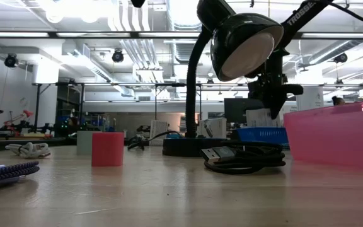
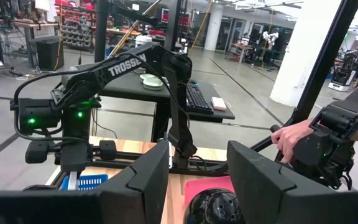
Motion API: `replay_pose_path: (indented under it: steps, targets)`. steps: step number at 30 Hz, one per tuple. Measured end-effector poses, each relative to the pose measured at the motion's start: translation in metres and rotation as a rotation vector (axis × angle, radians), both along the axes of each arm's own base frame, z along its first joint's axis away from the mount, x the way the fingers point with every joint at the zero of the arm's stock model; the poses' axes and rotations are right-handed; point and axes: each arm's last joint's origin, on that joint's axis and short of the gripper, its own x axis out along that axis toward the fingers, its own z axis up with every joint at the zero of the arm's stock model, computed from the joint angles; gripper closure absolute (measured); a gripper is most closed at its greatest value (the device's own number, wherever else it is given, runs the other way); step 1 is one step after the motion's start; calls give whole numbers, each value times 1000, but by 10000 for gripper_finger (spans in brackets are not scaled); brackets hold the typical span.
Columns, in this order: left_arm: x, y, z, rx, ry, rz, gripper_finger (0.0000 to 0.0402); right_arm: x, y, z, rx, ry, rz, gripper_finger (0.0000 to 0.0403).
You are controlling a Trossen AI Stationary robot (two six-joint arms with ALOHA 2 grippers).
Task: Pick and place items into bin
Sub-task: Put the left white card reader box into the blue bin
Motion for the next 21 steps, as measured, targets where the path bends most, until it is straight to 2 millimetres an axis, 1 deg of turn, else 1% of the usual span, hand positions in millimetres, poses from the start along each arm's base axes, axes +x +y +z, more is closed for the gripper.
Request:
replay_pose_path:
  steps: [5, 13, 21]
  targets:
    - [0, 0, 0, 0, 0, 0, 255, 0, 0, 0, 0, 0, 0, 337]
    - [0, 0, 0, 0, 0, 0, 255, 0, 1, 0, 1, 0, 2, 334]
    - [0, 0, 0, 1, 0, 0, 255, 6, 6, 6, -1, -15, 2, 310]
